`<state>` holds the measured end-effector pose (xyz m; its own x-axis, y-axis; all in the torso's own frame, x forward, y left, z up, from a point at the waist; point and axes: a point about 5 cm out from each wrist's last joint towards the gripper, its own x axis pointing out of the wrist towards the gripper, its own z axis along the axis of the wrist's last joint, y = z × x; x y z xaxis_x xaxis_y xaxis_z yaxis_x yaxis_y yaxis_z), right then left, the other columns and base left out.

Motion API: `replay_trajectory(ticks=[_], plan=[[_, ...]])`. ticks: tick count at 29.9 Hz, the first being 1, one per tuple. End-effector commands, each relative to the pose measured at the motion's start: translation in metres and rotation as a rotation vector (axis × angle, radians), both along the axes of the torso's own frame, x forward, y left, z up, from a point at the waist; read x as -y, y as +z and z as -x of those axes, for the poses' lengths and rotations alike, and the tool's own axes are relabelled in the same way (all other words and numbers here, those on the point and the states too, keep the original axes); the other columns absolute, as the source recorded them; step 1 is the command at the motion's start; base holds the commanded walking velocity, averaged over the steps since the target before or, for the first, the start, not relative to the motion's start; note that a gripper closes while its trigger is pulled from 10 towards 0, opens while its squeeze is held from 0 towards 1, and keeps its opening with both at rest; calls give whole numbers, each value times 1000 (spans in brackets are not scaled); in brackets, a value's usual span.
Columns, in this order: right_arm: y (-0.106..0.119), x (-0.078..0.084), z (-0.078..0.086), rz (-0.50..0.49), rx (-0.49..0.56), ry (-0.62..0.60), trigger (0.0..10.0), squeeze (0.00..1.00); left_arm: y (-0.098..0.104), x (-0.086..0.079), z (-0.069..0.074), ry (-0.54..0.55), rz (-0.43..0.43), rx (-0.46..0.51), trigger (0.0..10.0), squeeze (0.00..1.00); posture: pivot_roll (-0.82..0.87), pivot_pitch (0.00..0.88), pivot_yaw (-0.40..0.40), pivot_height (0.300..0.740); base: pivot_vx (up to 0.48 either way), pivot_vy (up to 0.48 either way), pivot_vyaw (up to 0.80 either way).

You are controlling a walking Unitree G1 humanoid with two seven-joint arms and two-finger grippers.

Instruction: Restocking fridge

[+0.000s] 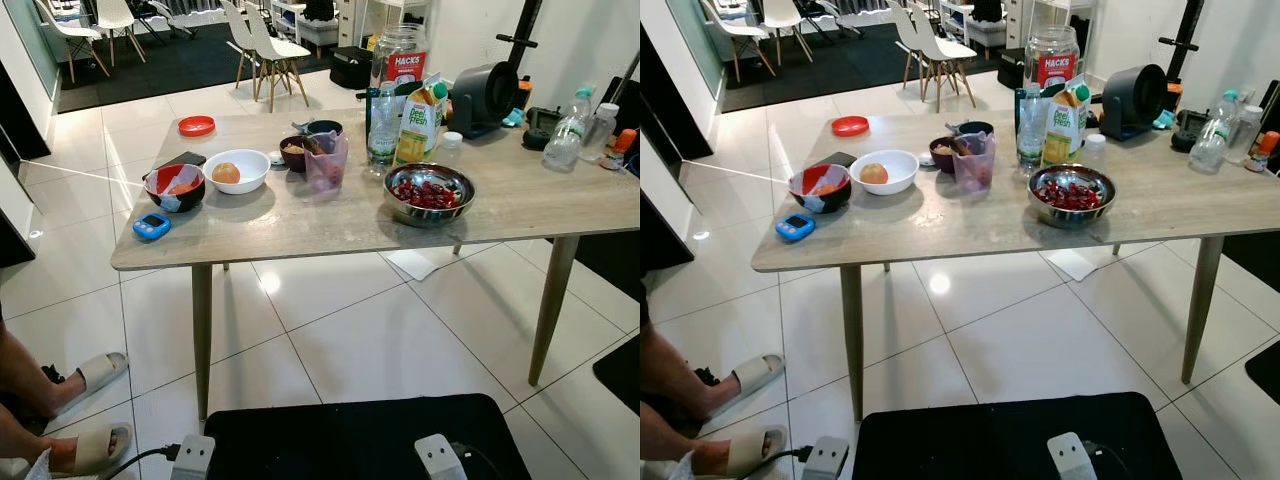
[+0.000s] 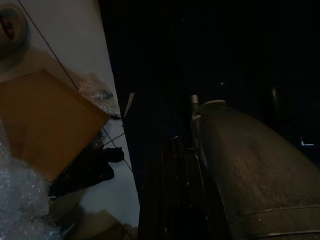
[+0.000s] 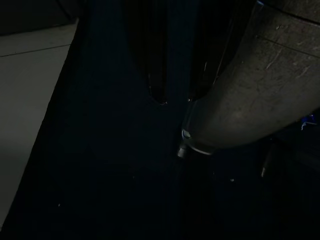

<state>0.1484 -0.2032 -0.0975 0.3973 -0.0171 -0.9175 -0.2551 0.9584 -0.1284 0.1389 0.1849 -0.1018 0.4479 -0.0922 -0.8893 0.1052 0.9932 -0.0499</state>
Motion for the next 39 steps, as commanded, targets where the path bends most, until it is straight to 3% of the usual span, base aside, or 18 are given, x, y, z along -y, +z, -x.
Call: replay_trajectory(ticks=[1,10,17,27,30,35,36,37,39], plan=[[1,2,-3,6,1,19,10000,0,-1,1,2,0,0,-12,10000,0,-52,0,15,740,0,0,0],[0,13,6,42,-41,118,10000,0,-4,11,6,25,25,-23,10000,0,-62,0,-40,740,0,0,0],[0,9,5,31,-40,140,10000,0,-4,11,9,15,24,-29,10000,0,-69,0,-56,740,0,0,0],[1,7,2,23,-3,63,10000,0,-4,3,9,29,12,-24,10000,0,-42,0,-10,740,0,0,0],[9,14,-15,1,96,-61,10000,0,-3,0,9,34,11,-22,10000,0,-42,0,1,740,0,0,0],[23,28,-36,19,208,-122,10000,0,-3,-1,10,35,11,-23,10000,0,-45,0,6,740,0,0,0],[32,40,-48,34,284,-190,10000,0,-3,-1,10,35,10,-24,10000,0,-48,0,12,740,0,0,0],[32,40,-48,34,284,-190,10000,0,-3,-1,10,35,10,-24,10000,0,-48,0,12,740,0,0,0],[57,71,-69,85,447,-325,10000,0,-4,-3,12,34,8,-29,10000,0,-55,0,19,740,0,0,0]])
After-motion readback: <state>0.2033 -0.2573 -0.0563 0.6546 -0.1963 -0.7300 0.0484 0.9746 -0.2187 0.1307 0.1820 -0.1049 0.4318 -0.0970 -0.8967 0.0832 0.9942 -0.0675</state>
